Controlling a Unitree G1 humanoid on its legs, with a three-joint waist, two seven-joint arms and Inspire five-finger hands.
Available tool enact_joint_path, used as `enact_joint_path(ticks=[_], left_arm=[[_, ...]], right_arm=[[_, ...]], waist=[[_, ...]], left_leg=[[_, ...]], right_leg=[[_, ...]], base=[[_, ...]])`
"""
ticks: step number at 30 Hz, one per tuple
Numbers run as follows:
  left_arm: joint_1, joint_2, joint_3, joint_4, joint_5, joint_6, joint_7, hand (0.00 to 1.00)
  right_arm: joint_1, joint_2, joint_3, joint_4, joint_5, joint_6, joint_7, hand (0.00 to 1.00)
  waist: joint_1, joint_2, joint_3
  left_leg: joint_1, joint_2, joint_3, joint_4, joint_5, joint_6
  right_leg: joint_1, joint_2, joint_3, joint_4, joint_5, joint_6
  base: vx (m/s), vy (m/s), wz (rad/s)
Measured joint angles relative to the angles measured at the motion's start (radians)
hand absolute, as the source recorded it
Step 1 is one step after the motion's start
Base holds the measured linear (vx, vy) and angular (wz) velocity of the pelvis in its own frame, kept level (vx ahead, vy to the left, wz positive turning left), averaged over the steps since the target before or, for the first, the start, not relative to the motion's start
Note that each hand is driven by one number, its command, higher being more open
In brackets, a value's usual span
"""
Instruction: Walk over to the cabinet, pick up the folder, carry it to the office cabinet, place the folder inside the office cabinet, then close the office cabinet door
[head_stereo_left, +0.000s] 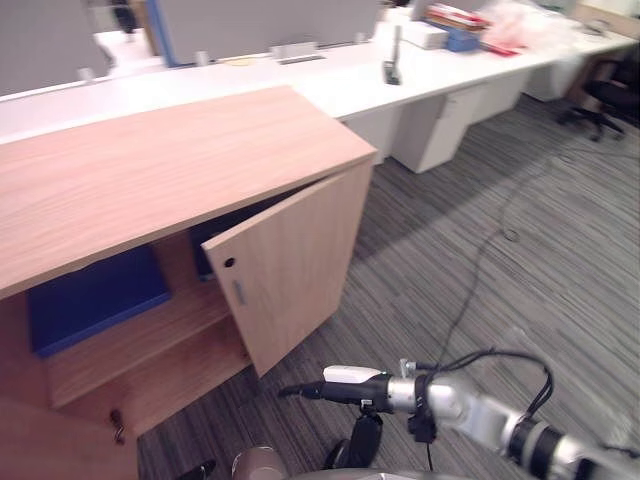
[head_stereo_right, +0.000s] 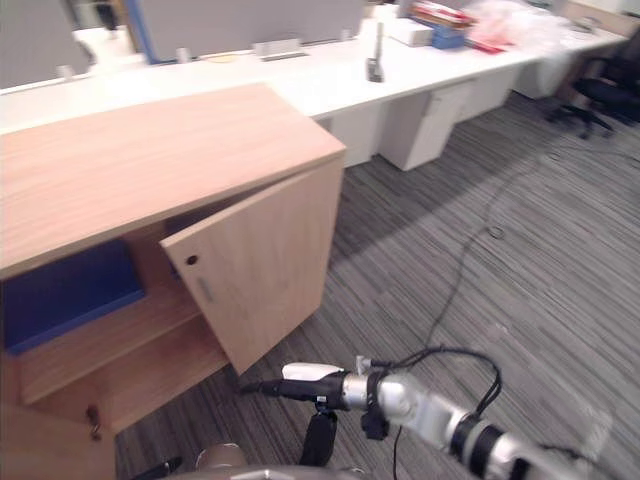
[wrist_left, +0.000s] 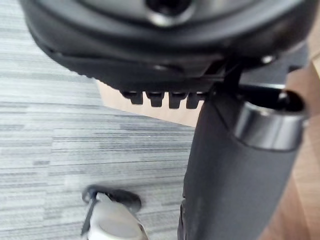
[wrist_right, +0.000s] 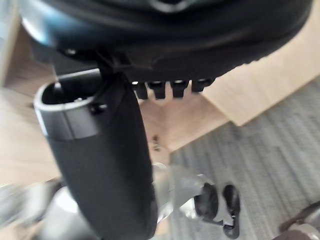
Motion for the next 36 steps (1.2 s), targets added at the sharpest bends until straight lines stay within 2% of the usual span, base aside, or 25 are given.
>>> enact_joint_path(ticks=[1,2,3,6,7,8,9,10,11,12,13,14,15,16,19,21,24,27,28,30,31,33,34,35,36], left_arm=[[-0.002,-0.009,-0.028,-0.011,0.0,0.001,0.002,1.0],[0.013,-0.037,-0.077,-0.037,-0.001,-0.004,0.002,1.0],[0.031,-0.091,-0.103,-0.041,-0.027,-0.012,0.007,1.0],[0.09,-0.144,-0.121,-0.048,-0.114,-0.009,0.016,1.0],[0.11,-0.143,-0.144,-0.048,-0.145,-0.008,0.027,1.0],[0.135,-0.145,-0.185,-0.046,-0.167,-0.008,0.044,1.0],[0.149,-0.139,-0.241,-0.045,-0.186,-0.01,0.048,1.0],[0.147,-0.136,-0.269,-0.046,-0.189,-0.01,0.05,1.0],[0.142,-0.129,-0.291,-0.052,-0.192,-0.01,0.053,1.0],[0.114,-0.119,-0.316,-0.087,-0.197,-0.017,0.067,1.0],[0.099,-0.117,-0.325,-0.095,-0.198,-0.022,0.07,1.0],[0.079,-0.111,-0.332,-0.113,-0.197,-0.03,0.069,1.0],[0.067,-0.102,-0.33,-0.138,-0.197,-0.041,0.073,1.0],[0.053,-0.094,-0.324,-0.154,-0.197,-0.046,0.077,1.0],[0.047,-0.149,-0.262,-0.197,-0.205,-0.048,0.088,1.0],[0.055,-0.162,-0.255,-0.206,-0.208,-0.048,0.088,1.0],[0.05,-0.167,-0.267,-0.233,-0.222,-0.056,0.084,1.0],[0.048,-0.167,-0.313,-0.305,-0.249,-0.058,0.082,1.0],[0.046,-0.174,-0.327,-0.318,-0.256,-0.058,0.081,1.0],[0.039,-0.184,-0.354,-0.362,-0.266,-0.058,0.064,1.0],[0.034,-0.181,-0.37,-0.367,-0.27,-0.06,0.063,1.0],[0.051,-0.177,-0.391,-0.375,-0.285,-0.062,0.063,1.0],[0.064,-0.177,-0.403,-0.379,-0.286,-0.065,0.061,1.0],[0.061,-0.164,-0.431,-0.383,-0.293,-0.071,0.048,1.0],[0.064,-0.147,-0.452,-0.384,-0.321,-0.08,0.032,1.0]], right_arm=[[0.007,0.075,-0.051,0.122,-0.034,0.034,-0.034,1.0],[0.021,0.19,-0.141,0.337,-0.1,0.119,-0.081,1.0],[0.046,0.237,-0.287,0.467,-0.12,0.169,-0.111,1.0],[0.119,0.294,-0.585,0.537,-0.057,0.219,-0.206,1.0],[0.142,0.305,-0.665,0.542,-0.01,0.237,-0.246,1.0],[0.174,0.307,-0.746,0.542,0.053,0.251,-0.285,1.0],[0.2,0.309,-0.838,0.539,0.126,0.259,-0.324,1.0],[0.203,0.314,-0.865,0.538,0.147,0.259,-0.34,1.0],[0.204,0.318,-0.883,0.537,0.165,0.258,-0.355,1.0],[0.204,0.322,-0.907,0.54,0.212,0.255,-0.376,1.0],[0.204,0.326,-0.918,0.544,0.223,0.255,-0.381,1.0],[0.208,0.339,-0.93,0.561,0.275,0.254,-0.391,1.0],[0.213,0.368,-0.956,0.582,0.32,0.253,-0.397,1.0],[0.211,0.386,-0.969,0.594,0.33,0.256,-0.397,1.0],[0.214,0.379,-0.999,0.602,0.353,0.258,-0.398,1.0],[0.225,0.373,-1.0,0.598,0.35,0.258,-0.395,1.0],[0.237,0.385,-1.027,0.593,0.34,0.26,-0.396,1.0],[0.244,0.401,-1.029,0.571,0.323,0.257,-0.398,1.0],[0.243,0.403,-1.029,0.562,0.321,0.256,-0.398,1.0],[0.244,0.404,-1.032,0.547,0.32,0.252,-0.398,1.0],[0.243,0.403,-1.041,0.545,0.321,0.251,-0.398,1.0],[0.24,0.401,-1.079,0.534,0.324,0.252,-0.402,1.0],[0.239,0.396,-1.086,0.53,0.325,0.251,-0.402,1.0],[0.234,0.397,-1.109,0.538,0.326,0.249,-0.402,1.0],[0.235,0.405,-1.11,0.553,0.331,0.251,-0.395,1.0]], waist=[[0.01,0.007,0.021],[0.025,0.011,0.022],[0.029,0.021,0.016],[0.017,0.048,0.008],[0.006,0.049,0.01],[-0.012,0.053,0.012],[-0.026,0.065,0.008],[-0.034,0.077,0.008],[-0.038,0.075,0.006],[-0.042,0.071,0.009],[-0.041,0.067,0.01],[-0.05,0.054,0.002],[-0.061,0.018,-0.012],[-0.061,-0.019,-0.014],[-0.059,0.021,-0.027],[-0.06,0.03,-0.031],[-0.062,0.025,-0.028],[-0.06,0.008,-0.006],[-0.061,0.007,0.006],[-0.074,0.008,0.018],[-0.079,0.009,0.028],[-0.093,0.027,0.032],[-0.101,0.041,0.029],[-0.103,0.039,0.029],[-0.097,0.022,0.022]], left_leg=[[0.019,0.002,-0.016,-0.002,0.012,-0.042],[0.029,-0.032,-0.05,-0.072,0.029,-0.034],[0.02,-0.081,-0.088,-0.143,0.065,-0.028],[0.017,-0.164,-0.177,-0.238,0.104,-0.014],[0.034,-0.197,-0.224,-0.268,0.119,-0.014],[0.058,-0.229,-0.289,-0.296,0.149,-0.011],[0.077,-0.259,-0.364,-0.284,0.168,0.025],[0.081,-0.263,-0.392,-0.277,0.171,0.036],[0.078,-0.267,-0.423,-0.272,0.166,0.043],[0.06,-0.272,-0.499,-0.259,0.173,0.036],[0.059,-0.275,-0.527,-0.262,0.177,0.03],[0.053,-0.286,-0.583,-0.261,0.179,0.018],[0.041,-0.313,-0.629,-0.254,0.177,0.005],[0.043,-0.331,-0.645,-0.254,0.174,-0.005],[0.045,-0.278,-0.682,-0.256,0.156,-0.038],[0.048,-0.256,-0.711,-0.263,0.151,-0.051],[0.045,-0.238,-0.768,-0.262,0.147,-0.071],[0.024,-0.252,-0.82,-0.243,0.15,-0.082],[0.014,-0.258,-0.813,-0.232,0.151,-0.084],[-0.043,-0.244,-0.667,-0.174,0.139,-0.055],[-0.095,-0.195,-0.454,-0.064,0.105,-0.035],[-0.109,-0.124,-0.138,0.078,0.024,-0.004],[-0.11,-0.121,-0.088,0.068,0.012,0.009],[-0.105,-0.156,-0.073,0.036,0.003,0.035],[-0.091,-0.208,-0.081,-0.036,0.036,0.049]], right_leg=[[0.023,0.0,-0.03,0.0,-0.006,-0.018],[0.064,-0.021,-0.11,-0.057,0.001,0.018],[0.075,-0.056,-0.189,-0.087,0.019,0.043],[0.08,-0.132,-0.297,-0.033,-0.007,0.086],[0.086,-0.185,-0.333,0.049,-0.039,0.097],[0.088,-0.27,-0.344,0.206,-0.067,0.088],[0.058,-0.333,-0.221,0.386,-0.072,0.031],[0.033,-0.34,-0.144,0.428,-0.092,0.039],[0.012,-0.324,-0.044,0.423,-0.115,0.056],[-0.026,-0.243,0.206,0.347,-0.143,0.102],[-0.031,-0.213,0.303,0.312,-0.145,0.111],[-0.016,-0.172,0.457,0.21,-0.133,0.144],[0.004,-0.188,0.502,0.105,-0.083,0.174],[0.012,-0.215,0.492,0.067,-0.049,0.237],[0.059,-0.165,0.423,0.017,-0.044,0.211],[0.092,-0.14,0.39,-0.014,-0.039,0.202],[0.139,-0.114,0.317,-0.052,-0.039,0.2],[0.178,-0.111,0.231,-0.069,-0.046,0.188],[0.186,-0.115,0.215,-0.068,-0.048,0.186],[0.191,-0.127,0.152,-0.063,-0.053,0.182],[0.19,-0.139,0.125,-0.055,-0.062,0.18],[0.195,-0.177,0.107,-0.005,-0.093,0.21],[0.194,-0.183,0.098,0.011,-0.105,0.222],[0.186,-0.212,0.082,0.033,-0.123,0.233],[0.183,-0.241,0.075,0.021,-0.122,0.232]], base=[[0.05,0.043,1.74],[0.07,-0.015,1.92],[0.07,-0.005,1.95],[0.09,0.126,1.44],[0.15,0.17,1.32],[0.17,0.212,1.77],[0.14,0.162,1.66],[0.09,0.114,1.36],[0.09,0.038,1.42],[0.08,-0.003,1.37],[0.09,-0.064,1.66],[0.08,-0.169,1.44],[0.11,-0.295,1.42],[0.1,-0.303,0.96],[0.11,-0.238,0.42],[0.12,-0.167,0.34],[0.1,-0.17,0.58],[0.03,-0.099,0.69],[-0.01,-0.066,0.88],[-0.06,0.027,0.71],[-0.03,0.081,0.46],[0.07,0.147,0.42],[0.15,0.216,0.57],[0.18,0.267,0.63],[0.18,0.245,0.65]])
